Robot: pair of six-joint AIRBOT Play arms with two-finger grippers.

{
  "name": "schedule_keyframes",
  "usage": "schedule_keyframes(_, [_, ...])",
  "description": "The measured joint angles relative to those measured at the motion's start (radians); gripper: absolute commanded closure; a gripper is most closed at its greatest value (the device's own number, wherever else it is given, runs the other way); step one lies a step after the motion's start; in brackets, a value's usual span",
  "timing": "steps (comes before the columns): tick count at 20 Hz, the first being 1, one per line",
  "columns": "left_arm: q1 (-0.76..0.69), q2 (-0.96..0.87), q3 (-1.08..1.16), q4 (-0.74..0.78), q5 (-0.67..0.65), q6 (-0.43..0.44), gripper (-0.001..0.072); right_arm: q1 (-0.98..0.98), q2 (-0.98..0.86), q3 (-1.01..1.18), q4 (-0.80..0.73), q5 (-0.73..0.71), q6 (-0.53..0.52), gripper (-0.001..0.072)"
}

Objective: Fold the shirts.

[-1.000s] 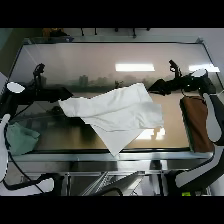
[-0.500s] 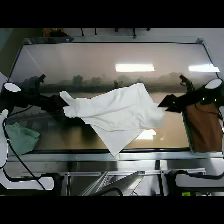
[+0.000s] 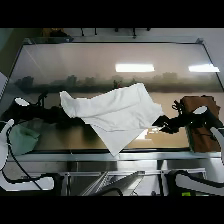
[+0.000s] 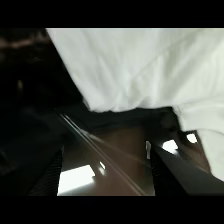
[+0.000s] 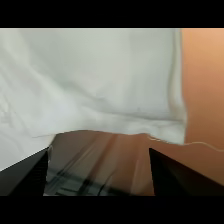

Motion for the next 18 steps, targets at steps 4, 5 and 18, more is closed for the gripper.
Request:
schedule_keyframes(4, [-0.023,-0.010,-0.002,0.001,0.133,-0.010,0.0127,0.000,-0.083,-0.018,0.125,-0.096,-0.106,0.0631])
schedule_keyframes(5, [-0.034,-0.014,-0.002,0.001,0.162,-0.012,0.0127,0.000,-0.096,-0.019,0.161,-0.108,-0.139,0.0631])
schedule_keyframes(18, [-0.169,0.077,0.241,-0.045,0.211,-0.063,0.0698,-0.003,0.050,0.226,0.308,0.024,-0.216,0.0693])
